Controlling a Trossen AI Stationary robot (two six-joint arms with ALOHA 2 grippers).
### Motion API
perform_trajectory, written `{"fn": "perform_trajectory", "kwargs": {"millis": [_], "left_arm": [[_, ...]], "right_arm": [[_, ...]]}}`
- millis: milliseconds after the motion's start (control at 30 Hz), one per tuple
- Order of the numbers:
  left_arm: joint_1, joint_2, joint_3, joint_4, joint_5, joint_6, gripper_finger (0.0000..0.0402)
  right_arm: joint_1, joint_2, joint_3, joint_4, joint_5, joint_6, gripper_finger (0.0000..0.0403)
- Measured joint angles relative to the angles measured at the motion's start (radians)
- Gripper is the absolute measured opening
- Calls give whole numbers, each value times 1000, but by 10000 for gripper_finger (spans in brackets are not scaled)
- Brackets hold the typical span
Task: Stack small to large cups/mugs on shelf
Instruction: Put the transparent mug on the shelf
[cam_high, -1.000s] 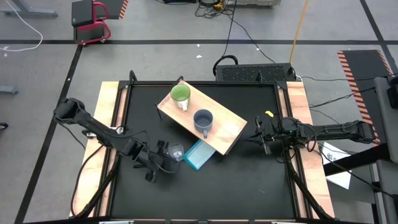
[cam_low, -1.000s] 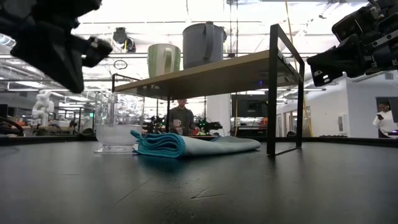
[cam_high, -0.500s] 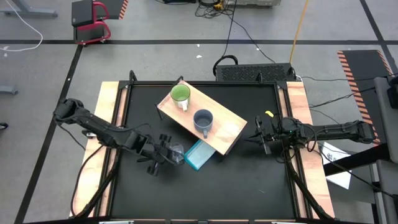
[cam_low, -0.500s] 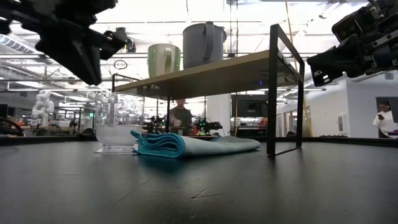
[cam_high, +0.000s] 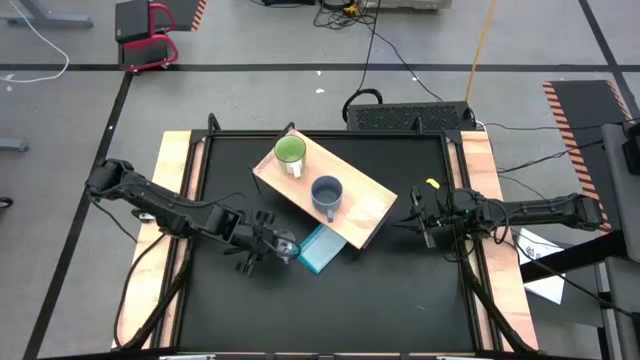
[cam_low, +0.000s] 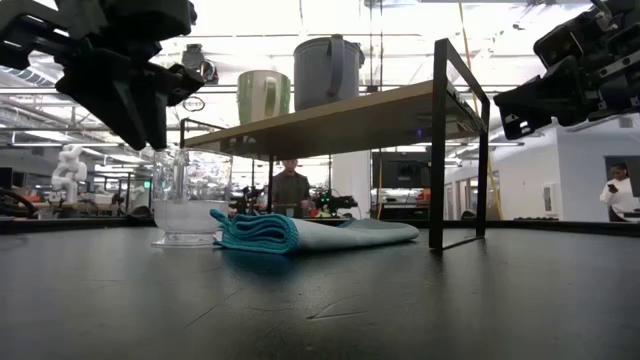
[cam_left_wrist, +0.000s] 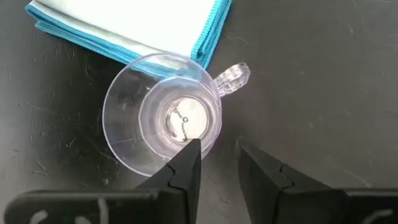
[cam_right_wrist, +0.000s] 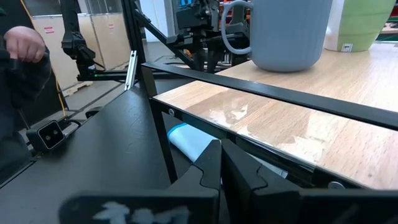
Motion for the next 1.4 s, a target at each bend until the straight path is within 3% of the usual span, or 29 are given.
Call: {"fn": "perform_trajectory", "kwargs": {"millis": [700, 1067, 1400], "left_arm": [[17, 1, -1, 23, -11, 25, 104], [33, 8, -1, 33, 60, 27, 104], [34, 28, -2, 44, 52, 45, 104]], "right_arm": [[0, 0, 0, 0, 0, -13, 0], [0, 0, 0, 0, 0, -13, 0], [0, 1, 0, 0, 0, -16, 0]]}}
